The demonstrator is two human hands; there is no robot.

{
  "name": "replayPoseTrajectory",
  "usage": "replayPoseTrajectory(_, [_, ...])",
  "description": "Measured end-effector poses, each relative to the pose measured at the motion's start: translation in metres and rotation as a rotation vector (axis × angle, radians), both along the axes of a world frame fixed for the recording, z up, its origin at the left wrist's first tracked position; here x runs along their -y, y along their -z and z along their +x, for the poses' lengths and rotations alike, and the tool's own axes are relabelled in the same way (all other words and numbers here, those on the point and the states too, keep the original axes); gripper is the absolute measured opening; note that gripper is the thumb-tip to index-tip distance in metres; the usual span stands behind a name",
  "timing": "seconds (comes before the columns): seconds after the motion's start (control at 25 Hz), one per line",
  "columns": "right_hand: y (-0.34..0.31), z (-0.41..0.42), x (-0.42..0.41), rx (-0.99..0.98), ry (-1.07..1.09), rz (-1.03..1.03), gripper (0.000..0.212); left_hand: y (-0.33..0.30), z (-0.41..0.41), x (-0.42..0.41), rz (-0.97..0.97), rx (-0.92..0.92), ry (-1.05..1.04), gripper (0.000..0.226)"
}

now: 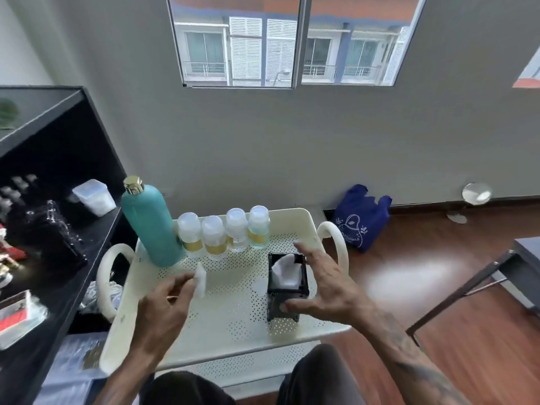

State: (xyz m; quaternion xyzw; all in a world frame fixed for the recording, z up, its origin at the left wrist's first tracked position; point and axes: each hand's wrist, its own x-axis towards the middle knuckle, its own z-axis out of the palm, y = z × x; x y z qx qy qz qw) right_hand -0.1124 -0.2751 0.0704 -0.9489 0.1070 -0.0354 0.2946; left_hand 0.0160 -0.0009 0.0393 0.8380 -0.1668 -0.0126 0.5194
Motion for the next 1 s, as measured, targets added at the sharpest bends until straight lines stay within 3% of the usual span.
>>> replayPoseTrajectory(0.16, [0.016, 0.002, -0.001, 0.039, 0.051, 0.145, 0.1, -0.048, -0.022, 0.069, -0.227, -0.101, 0.301, 0.016])
replayPoseTrajectory(0.28, [0.017, 0.002, 0.001, 0.067, 0.067, 0.224, 0.096, -0.063, -0.026, 0.11, -0.197, -0.101, 0.387, 0.014])
replayPoseTrajectory(0.44, [0.019, 0.001, 0.001, 0.071, 0.069, 0.233, 0.096, -0.048, -0.027, 0.129, 0.141, 0.133, 0.35, 0.014])
replayPoseTrajectory(0.68, [0.022, 0.001, 0.003, 0.079, 0.074, 0.236, 0.098, -0.049, -0.032, 0.122, 0.32, 0.456, 0.303, 0.038])
replayPoseTrajectory(0.8, [0.022, 0.001, 0.001, 0.085, 0.083, 0.236, 0.098, -0.059, -0.028, 0.11, 0.508, 0.638, 0.525, 0.053])
replayPoseTrajectory(0.92, [0.024, 0.001, 0.002, 0.078, 0.077, 0.263, 0.098, -0.062, -0.03, 0.116, 0.918, 0.516, 0.771, 0.055])
replayPoseTrajectory(1.0, [0.023, 0.0, 0.002, 0.079, 0.077, 0.274, 0.098, -0.059, -0.026, 0.125, 1.041, 0.463, 0.84, 0.05])
